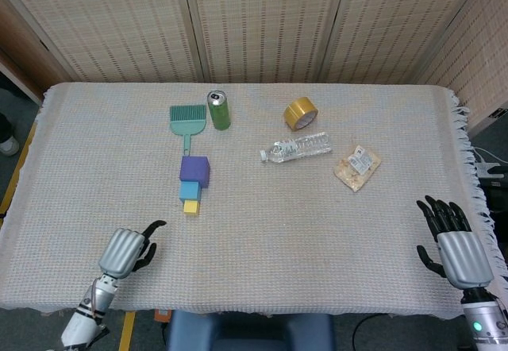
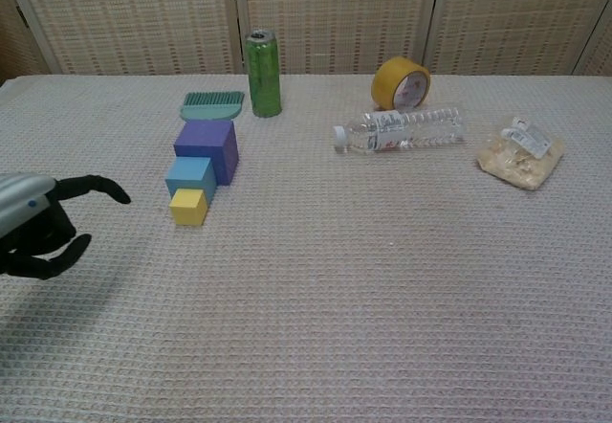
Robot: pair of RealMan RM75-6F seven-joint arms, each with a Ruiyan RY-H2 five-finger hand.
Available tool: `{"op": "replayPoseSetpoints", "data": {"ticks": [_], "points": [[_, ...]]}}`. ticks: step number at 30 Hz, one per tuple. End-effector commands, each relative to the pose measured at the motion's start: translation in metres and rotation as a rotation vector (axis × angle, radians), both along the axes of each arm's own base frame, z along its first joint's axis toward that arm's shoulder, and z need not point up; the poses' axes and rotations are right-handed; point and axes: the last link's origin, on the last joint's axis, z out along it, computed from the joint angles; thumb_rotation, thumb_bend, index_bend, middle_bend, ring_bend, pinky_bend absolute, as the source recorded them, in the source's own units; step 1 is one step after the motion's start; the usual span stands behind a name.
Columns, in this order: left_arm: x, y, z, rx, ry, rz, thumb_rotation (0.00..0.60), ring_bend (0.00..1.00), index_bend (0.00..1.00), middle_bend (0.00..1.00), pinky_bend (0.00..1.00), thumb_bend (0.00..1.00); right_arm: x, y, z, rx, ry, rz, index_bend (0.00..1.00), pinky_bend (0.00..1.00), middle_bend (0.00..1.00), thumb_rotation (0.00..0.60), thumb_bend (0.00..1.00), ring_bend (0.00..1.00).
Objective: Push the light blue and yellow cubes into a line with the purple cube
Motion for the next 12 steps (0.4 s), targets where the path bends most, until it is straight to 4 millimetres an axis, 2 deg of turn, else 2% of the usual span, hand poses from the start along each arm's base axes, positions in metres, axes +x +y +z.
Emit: {"op": "replayPoseSetpoints", "data": {"ticks": [1, 2, 4, 7, 12], "points": [[-0.034, -0.061, 0.077, 0.139, 0.111, 0.140, 0.600, 0.04, 0.11, 0.12, 0.22, 0.43, 0.002, 0.006, 0.000, 0.002, -0.007, 0.007, 0.00, 0.00, 0.00, 0.600, 0.14, 0.00], [-0.039, -0.069, 0.086, 0.171, 0.117, 0.171, 0.600, 0.01, 0.10, 0.09, 0.16, 0.42, 0.003, 0.007, -0.001, 0.003, -0.007, 0.010, 0.00, 0.00, 0.00, 0.600, 0.14, 0.00], [-0.050, -0.081, 0.101, 0.228, 0.087, 0.222, 0.600, 0.00, 0.07, 0.05, 0.11, 0.42, 0.004, 0.009, -0.003, 0.007, -0.003, 0.015, 0.00, 0.00, 0.00, 0.600, 0.14, 0.00], [-0.061, -0.084, 0.114, 0.241, 0.102, 0.273, 0.600, 0.00, 0.03, 0.01, 0.11, 0.41, 0.005, 0.010, -0.006, 0.015, 0.007, 0.017, 0.00, 0.00, 0.00, 0.600, 0.14, 0.00], [-0.060, -0.080, 0.118, 0.244, 0.106, 0.258, 0.600, 0.00, 0.01, 0.00, 0.11, 0.41, 0.006, 0.010, -0.010, 0.022, 0.012, 0.012, 0.00, 0.00, 0.00, 0.600, 0.14, 0.00]]}}
